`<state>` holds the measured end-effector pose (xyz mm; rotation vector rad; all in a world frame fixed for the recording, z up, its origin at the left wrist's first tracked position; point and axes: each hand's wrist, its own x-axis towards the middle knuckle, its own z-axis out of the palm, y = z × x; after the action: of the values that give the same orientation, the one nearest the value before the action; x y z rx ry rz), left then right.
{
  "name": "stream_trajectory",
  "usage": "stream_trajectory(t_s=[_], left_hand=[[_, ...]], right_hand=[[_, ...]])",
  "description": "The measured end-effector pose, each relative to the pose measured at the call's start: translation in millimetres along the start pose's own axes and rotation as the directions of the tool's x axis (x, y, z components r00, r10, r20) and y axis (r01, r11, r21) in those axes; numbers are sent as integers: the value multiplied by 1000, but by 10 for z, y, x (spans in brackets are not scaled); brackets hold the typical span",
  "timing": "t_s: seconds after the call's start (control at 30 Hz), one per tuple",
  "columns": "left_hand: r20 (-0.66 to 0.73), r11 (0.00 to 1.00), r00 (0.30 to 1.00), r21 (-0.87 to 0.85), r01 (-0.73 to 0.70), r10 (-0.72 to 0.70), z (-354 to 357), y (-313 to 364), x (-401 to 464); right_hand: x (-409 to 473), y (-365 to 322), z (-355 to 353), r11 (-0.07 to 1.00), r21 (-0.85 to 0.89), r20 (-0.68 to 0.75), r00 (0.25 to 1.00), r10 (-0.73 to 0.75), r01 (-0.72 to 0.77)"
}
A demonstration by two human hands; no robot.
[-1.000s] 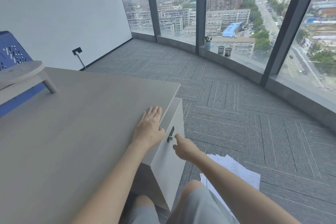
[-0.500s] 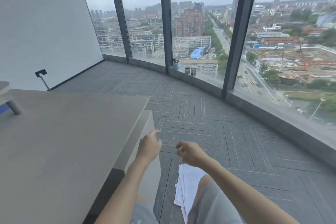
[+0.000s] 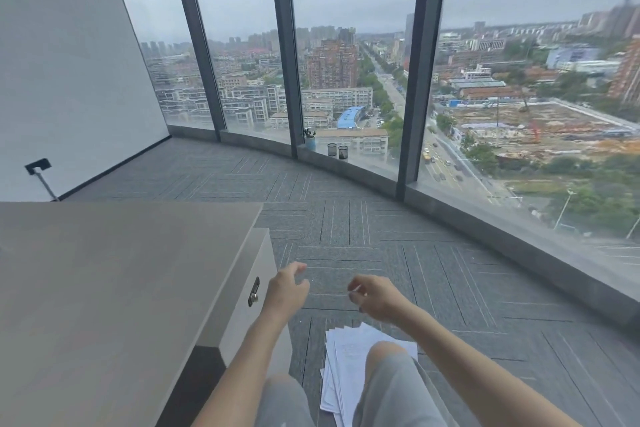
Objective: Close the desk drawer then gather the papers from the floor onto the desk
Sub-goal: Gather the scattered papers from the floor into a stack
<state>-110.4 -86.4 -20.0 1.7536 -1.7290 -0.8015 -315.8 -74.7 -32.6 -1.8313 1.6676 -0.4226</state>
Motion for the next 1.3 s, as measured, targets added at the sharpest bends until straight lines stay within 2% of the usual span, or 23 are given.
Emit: stream_trajectory(t_s=[0.5, 0.83, 1.0, 1.3], left_hand=[[93, 992, 988, -41, -118, 121, 209, 128, 189], [185, 980, 966, -107, -166, 183, 795, 463, 480], [220, 987, 967, -122, -101, 126, 1162, 405, 628], [205, 983, 973, -128, 135, -107, 1754, -7, 1208]], right_hand=[[-157, 36, -244, 998, 18, -108, 992, 66, -64], [-228, 445, -637, 989, 32, -194, 970, 149, -146], [-41, 786, -650, 979, 48, -173, 963, 205, -200], [750, 1614, -370, 950, 105, -33, 954, 297, -293]])
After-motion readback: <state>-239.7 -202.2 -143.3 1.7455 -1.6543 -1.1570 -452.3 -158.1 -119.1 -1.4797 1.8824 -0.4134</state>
